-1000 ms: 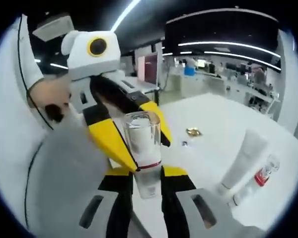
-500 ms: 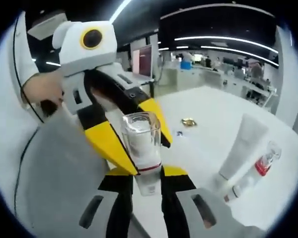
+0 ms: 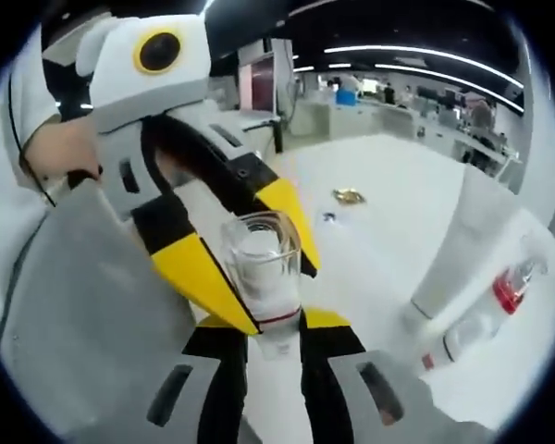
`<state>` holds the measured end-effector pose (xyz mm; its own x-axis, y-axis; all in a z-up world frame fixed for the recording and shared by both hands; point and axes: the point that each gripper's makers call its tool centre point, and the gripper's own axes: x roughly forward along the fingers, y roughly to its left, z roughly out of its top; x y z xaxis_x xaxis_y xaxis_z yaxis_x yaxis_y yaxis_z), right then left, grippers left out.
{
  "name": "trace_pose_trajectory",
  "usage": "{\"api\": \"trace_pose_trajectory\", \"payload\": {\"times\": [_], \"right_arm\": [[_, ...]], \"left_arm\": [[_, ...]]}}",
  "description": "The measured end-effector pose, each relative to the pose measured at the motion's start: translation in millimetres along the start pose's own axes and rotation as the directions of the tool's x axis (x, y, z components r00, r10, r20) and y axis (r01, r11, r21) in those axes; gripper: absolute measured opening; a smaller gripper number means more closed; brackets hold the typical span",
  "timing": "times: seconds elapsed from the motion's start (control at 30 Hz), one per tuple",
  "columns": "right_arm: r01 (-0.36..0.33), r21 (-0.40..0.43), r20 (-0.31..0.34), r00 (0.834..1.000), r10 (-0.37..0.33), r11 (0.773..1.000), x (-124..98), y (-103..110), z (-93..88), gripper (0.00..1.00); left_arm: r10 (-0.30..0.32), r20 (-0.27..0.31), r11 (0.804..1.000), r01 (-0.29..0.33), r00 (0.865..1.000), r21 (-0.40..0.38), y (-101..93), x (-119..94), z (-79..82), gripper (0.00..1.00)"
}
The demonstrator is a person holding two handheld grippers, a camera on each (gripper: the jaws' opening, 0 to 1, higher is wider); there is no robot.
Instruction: Arrange the skincare products in the storage area until every visible bottle or jar stands upright without overlapping.
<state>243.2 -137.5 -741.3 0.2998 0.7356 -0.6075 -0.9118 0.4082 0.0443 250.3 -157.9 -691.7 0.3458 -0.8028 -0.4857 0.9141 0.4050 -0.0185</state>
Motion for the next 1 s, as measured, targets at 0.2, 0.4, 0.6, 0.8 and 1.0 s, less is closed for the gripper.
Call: {"api": "trace_pose_trajectory", "payload": {"times": [0.2,0.4,0.6,0.8,1.0], "right_arm": [[-0.003,0.000,-0.038,0.999,0.003,1.000,8,-10,-12.7,0.21],[-0.016,0.004,-0.064,0.998,0.016,1.000,15,-18,-21.3,0.21],[-0.025,-0.017,-0.086,0.996,0.023,1.000,24,-26,-28.5,0.21],[-0.023,-0.036,-0.097,0.995,0.019,0.999,32,-27,-37.6,0.21],[0.006,-0.013,-0.065,0.998,-0.007,1.000,32,-33,-34.4,0.21]], "left_arm": [[0.013,-0.025,1.000,-0.013,1.000,-0.002,3.7,15,-7.9,0.21],[0.005,-0.037,1.000,-0.006,0.999,-0.013,9.5,25,-13.7,0.21],[0.014,-0.053,0.999,-0.016,0.999,-0.028,17.3,33,-22.8,0.21],[0.023,-0.074,0.999,-0.026,0.997,-0.033,21.4,40,-33.7,0.21],[0.029,-0.062,0.999,-0.030,0.998,-0.027,23.4,40,-29.3,0.21]]}}
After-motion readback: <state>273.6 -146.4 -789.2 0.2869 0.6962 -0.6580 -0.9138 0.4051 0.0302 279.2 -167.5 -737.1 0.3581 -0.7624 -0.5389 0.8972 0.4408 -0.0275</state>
